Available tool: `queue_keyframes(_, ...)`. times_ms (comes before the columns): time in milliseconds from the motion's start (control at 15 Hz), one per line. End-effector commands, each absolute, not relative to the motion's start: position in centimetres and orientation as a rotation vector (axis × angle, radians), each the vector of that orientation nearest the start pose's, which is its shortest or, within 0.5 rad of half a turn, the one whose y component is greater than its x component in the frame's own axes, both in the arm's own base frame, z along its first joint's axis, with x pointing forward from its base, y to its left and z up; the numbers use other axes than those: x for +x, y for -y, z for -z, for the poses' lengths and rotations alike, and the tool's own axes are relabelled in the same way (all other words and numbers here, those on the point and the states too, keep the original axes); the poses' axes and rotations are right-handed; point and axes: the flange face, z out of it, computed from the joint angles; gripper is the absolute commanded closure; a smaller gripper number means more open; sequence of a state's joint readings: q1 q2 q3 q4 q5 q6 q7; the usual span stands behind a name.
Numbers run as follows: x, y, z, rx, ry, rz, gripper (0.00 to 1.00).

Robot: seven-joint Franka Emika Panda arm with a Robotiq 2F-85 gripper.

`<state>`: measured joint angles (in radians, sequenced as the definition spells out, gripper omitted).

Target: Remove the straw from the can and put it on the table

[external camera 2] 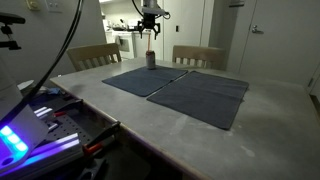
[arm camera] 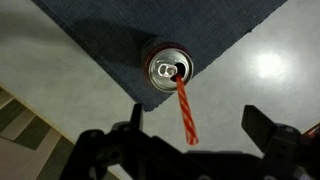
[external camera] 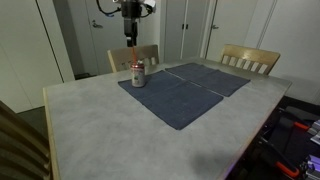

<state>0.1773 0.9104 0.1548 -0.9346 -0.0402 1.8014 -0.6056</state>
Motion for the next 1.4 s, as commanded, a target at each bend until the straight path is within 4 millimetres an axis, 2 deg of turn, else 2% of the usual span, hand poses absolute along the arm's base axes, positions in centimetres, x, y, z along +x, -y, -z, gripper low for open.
queue_keyframes(0,74.93,-20.33,-32.31,-2.731,1.309,-0.003,0.0)
queue_keyframes(133,74.88,-20.39,-32.18,-2.729,1.307,-0.007,0.06)
queue_keyframes(267,74.84,-20.42,-32.03,-2.729,1.306,-0.016,0.18)
queue_keyframes(467,74.83,-20.41,-31.8,-2.729,1.306,-0.025,0.4)
queue_keyframes(533,74.83,-20.39,-31.76,-2.729,1.305,-0.028,0.53)
queue_keyframes(667,74.84,-20.36,-31.79,-2.73,1.306,-0.029,0.71)
queue_keyframes(933,74.9,-20.19,-31.95,-2.733,1.302,-0.029,0.98)
queue_keyframes(1067,74.92,-20.11,-32.03,-2.736,1.301,-0.03,1.0)
queue_keyframes(1333,74.94,-20.02,-32.24,-2.743,1.3,-0.03,0.98)
